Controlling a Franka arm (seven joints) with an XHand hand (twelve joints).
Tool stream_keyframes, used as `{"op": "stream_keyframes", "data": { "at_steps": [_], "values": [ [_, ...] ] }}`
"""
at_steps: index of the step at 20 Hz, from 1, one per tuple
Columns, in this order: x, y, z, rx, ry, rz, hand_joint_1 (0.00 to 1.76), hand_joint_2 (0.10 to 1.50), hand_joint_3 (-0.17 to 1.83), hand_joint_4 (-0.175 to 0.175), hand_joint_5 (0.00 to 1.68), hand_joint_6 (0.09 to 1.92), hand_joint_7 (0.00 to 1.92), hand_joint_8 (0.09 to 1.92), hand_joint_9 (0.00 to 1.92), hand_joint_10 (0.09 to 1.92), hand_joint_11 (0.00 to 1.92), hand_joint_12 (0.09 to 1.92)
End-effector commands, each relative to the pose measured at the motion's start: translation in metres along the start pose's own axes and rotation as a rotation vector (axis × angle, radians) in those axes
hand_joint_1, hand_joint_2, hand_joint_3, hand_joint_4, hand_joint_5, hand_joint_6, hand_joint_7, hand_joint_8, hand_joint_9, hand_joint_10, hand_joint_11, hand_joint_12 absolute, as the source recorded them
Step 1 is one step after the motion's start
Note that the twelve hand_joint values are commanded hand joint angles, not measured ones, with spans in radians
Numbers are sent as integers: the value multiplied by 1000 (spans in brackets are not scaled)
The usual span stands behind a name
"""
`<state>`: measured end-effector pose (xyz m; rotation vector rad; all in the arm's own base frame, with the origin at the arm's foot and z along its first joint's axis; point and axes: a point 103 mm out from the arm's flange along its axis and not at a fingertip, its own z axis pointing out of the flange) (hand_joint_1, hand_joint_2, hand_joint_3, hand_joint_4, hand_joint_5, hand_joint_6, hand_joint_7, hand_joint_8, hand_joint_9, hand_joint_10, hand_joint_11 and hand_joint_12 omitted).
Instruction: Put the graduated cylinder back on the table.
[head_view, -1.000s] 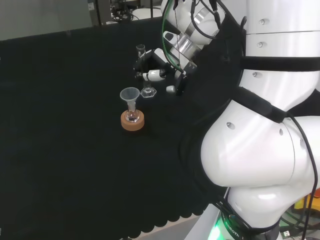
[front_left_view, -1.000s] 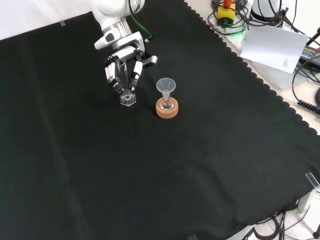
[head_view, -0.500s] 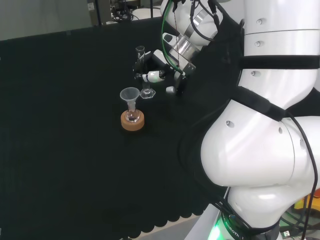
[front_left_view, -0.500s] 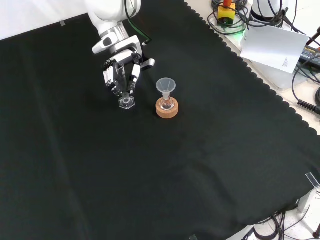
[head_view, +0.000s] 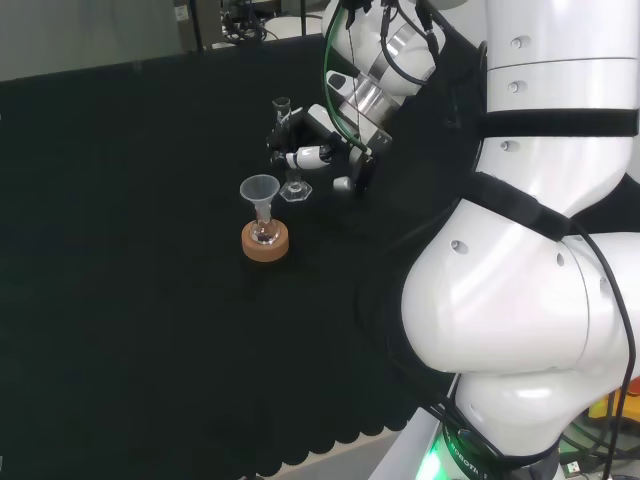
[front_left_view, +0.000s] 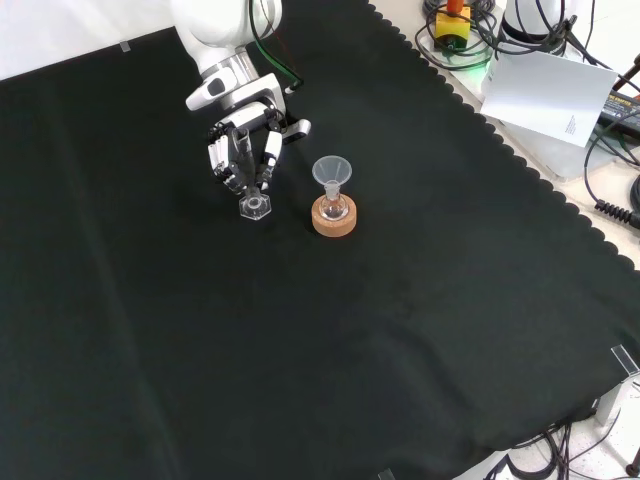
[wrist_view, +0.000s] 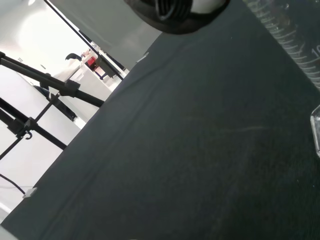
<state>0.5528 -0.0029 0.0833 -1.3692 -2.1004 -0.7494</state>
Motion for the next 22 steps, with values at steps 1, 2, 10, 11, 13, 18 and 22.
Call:
{"op": "stream_keyframes", "data": {
  "at_steps": [1, 2, 10, 11, 13, 18, 22],
  "values": [
    [-3, -3, 1, -14, 5, 3, 1334, 1013, 1, -175, 1170, 678, 1163, 719, 1555, 87, 1158, 783],
    [-4, -4, 0, -16, 8, 3, 1366, 1006, -1, -175, 1176, 665, 1127, 767, 1546, 87, 1152, 785],
    [-6, -7, -2, 28, -1, -3, 1169, 1034, -25, -30, 1024, 789, 1007, 686, 1309, 166, 1029, 933],
    [-6, -8, -3, 34, -4, -3, 1156, 1010, -50, 2, 982, 732, 981, 644, 1288, 145, 988, 958],
    [-7, -8, -4, 42, -15, 0, 1137, 1013, -135, 23, 925, 669, 931, 614, 1248, 111, 910, 1007],
    [-7, -8, -5, 51, -24, 11, 1078, 992, -175, 10, 798, 670, 829, 606, 1148, 87, 726, 1136],
    [-5, -6, -9, 60, -27, 18, 1032, 955, -175, -13, 649, 705, 731, 629, 1063, 87, 591, 1219]
  ]
}}
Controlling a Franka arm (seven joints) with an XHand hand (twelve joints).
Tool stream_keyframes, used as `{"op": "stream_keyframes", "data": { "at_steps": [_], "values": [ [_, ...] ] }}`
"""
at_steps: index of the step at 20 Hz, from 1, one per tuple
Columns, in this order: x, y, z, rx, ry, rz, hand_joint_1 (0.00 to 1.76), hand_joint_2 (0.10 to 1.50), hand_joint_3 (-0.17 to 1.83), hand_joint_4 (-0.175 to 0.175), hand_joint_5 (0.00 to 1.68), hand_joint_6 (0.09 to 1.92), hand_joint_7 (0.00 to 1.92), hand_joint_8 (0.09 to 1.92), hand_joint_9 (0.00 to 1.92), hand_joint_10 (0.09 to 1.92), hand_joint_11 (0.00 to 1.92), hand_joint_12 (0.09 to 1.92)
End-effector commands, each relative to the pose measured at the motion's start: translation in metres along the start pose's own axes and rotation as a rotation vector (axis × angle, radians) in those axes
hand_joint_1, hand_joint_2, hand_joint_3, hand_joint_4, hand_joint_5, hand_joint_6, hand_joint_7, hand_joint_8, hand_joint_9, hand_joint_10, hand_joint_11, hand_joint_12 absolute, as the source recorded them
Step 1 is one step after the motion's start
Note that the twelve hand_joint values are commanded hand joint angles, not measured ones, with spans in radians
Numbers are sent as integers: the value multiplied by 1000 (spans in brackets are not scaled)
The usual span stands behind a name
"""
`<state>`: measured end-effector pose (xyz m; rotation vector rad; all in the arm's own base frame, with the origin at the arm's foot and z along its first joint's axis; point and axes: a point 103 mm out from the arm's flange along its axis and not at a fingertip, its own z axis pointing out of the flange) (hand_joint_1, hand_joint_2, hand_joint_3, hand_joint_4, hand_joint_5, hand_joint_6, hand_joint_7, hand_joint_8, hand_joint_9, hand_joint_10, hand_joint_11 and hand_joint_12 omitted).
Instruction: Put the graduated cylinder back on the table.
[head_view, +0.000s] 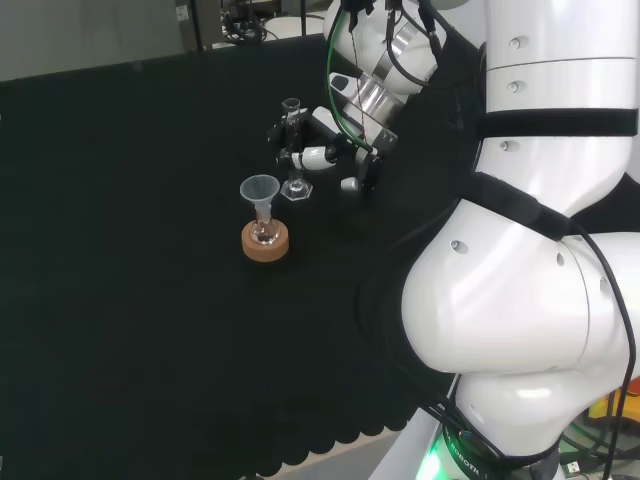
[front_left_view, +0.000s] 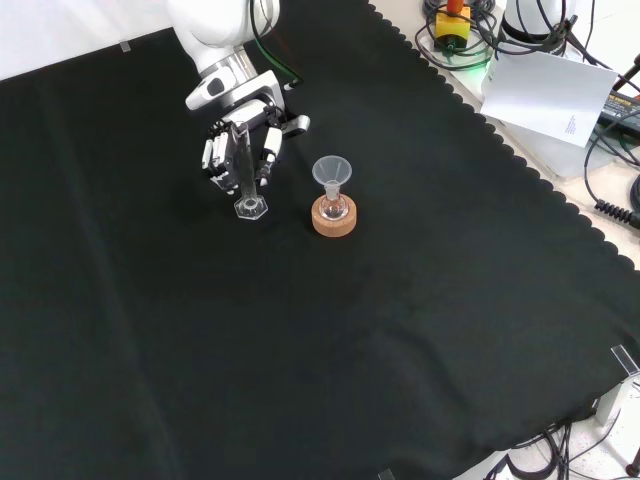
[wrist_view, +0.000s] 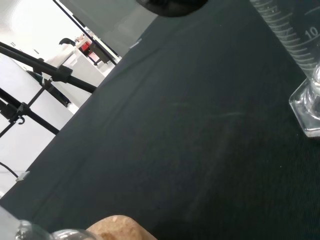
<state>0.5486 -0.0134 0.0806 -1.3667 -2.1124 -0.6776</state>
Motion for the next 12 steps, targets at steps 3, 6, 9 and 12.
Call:
{"op": "stream_keyframes", "data": {
  "at_steps": [3, 6, 9, 12],
  "values": [
    [3, 0, -9, 9, 1, 8, 988, 922, -175, -37, 500, 685, 649, 649, 1007, 87, 503, 1265],
    [3, 0, -10, 3, -12, 13, 914, 883, -175, -55, 385, 595, 512, 688, 918, 87, 396, 1313],
    [10, -2, -18, 0, -14, 13, 858, 854, -175, -69, 335, 501, 431, 711, 862, 87, 345, 1333],
    [19, -11, -36, -26, -24, 13, 823, 832, -175, -76, 323, 411, 370, 722, 818, 87, 315, 1348]
  ]
}}
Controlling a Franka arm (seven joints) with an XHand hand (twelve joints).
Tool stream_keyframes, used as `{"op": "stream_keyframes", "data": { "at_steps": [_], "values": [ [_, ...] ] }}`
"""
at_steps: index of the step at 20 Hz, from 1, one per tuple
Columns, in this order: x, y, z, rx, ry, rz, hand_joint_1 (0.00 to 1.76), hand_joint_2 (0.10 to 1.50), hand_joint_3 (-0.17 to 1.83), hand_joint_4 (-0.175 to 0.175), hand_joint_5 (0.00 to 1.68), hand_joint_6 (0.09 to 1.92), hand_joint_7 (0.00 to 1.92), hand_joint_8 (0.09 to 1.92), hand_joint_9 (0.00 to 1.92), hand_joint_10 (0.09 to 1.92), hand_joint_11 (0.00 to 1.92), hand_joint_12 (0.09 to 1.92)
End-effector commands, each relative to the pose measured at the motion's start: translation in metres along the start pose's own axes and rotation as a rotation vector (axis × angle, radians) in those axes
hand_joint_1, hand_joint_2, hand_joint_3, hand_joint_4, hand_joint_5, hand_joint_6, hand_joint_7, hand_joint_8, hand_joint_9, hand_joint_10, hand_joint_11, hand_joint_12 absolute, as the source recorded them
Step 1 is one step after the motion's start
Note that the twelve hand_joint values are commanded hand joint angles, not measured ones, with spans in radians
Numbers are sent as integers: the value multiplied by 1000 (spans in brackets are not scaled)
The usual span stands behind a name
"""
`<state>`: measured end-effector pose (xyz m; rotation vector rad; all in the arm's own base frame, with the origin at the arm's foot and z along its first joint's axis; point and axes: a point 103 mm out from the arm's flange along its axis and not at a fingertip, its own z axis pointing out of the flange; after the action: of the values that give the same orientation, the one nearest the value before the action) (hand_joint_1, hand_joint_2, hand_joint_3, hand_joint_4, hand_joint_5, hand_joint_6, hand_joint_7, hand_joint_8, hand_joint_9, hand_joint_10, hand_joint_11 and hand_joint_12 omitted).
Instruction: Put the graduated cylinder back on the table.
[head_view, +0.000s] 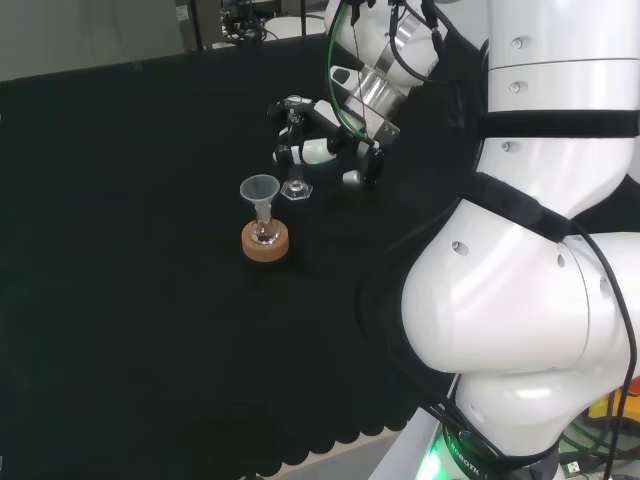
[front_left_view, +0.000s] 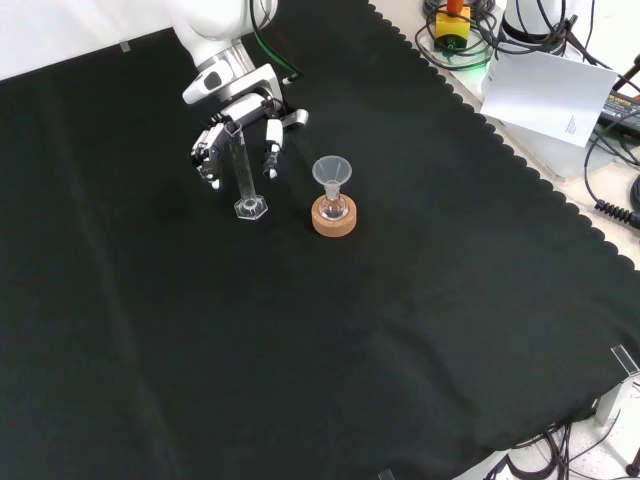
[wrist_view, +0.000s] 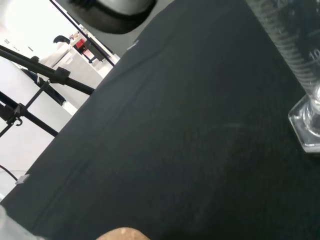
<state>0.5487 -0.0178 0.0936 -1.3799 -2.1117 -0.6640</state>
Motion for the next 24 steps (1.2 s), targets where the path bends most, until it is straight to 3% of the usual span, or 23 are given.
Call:
{"op": "stream_keyframes", "data": {
  "at_steps": [1, 10, 17, 24],
  "values": [
    [17, -16, -33, -42, -23, 7, 816, 828, -175, -77, 321, 377, 340, 722, 795, 87, 298, 1356],
    [50, -69, -109, -66, -116, 95, 724, 797, -155, -65, 208, 89, 15, 690, 502, 87, 39, 1468],
    [98, -126, -159, -144, -197, 134, 712, 793, -146, -64, 200, 87, 0, 649, 474, 87, 13, 1478],
    [142, -170, -179, -196, -240, 156, 712, 798, -139, -64, 208, 87, 10, 662, 487, 87, 8, 1480]
  ]
}}
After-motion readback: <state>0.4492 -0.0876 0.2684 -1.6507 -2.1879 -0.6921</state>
